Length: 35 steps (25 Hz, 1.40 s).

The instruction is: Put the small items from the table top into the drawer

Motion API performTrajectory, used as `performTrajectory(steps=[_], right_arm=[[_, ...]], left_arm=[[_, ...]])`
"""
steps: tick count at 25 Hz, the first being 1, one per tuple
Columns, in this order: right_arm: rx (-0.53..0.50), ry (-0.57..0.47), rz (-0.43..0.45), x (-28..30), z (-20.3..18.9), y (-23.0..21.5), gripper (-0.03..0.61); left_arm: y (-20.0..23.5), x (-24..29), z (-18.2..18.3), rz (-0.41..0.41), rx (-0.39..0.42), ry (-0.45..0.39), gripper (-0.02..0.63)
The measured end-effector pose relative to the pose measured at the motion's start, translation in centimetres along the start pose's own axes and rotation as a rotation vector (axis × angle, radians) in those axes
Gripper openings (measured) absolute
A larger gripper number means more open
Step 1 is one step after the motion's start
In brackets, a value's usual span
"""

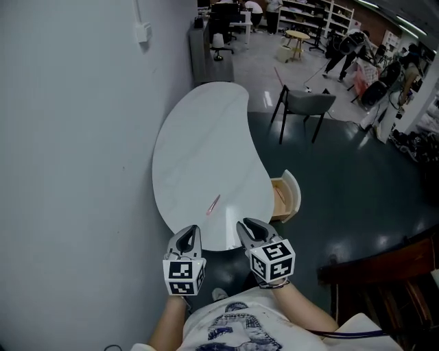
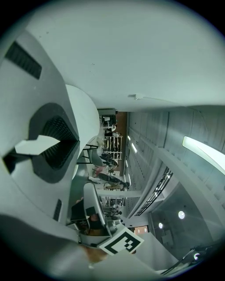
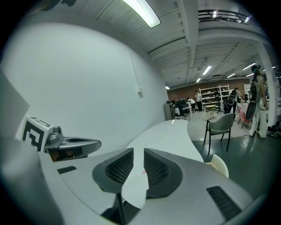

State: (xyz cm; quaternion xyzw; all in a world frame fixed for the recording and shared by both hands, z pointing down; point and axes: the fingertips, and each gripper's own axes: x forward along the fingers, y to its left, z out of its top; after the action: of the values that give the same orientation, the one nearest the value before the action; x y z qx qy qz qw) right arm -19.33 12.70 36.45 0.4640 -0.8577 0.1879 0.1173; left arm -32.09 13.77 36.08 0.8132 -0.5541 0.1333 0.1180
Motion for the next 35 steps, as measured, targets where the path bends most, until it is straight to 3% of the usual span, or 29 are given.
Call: performTrajectory(steps=[8, 17, 35], right_arm=[[-0.023, 0.052, -0.024, 2.7, -0.7, -2.1, 0.087], [-0.028, 0.116, 0.072, 9.9, -0.5, -6.6, 0.087], [-0.07, 0.271, 0.294, 20.1, -1.9, -12.9, 0.087]], left_arm=[[0.4, 4.0, -2.4, -0.031, 0.024, 0.087, 0.02], [2.1, 10.9, -4.0, 0.01, 0.016, 0.176, 0.021], [3.8, 20.9, -8.2, 0.119, -0.115, 0.339, 0.043]])
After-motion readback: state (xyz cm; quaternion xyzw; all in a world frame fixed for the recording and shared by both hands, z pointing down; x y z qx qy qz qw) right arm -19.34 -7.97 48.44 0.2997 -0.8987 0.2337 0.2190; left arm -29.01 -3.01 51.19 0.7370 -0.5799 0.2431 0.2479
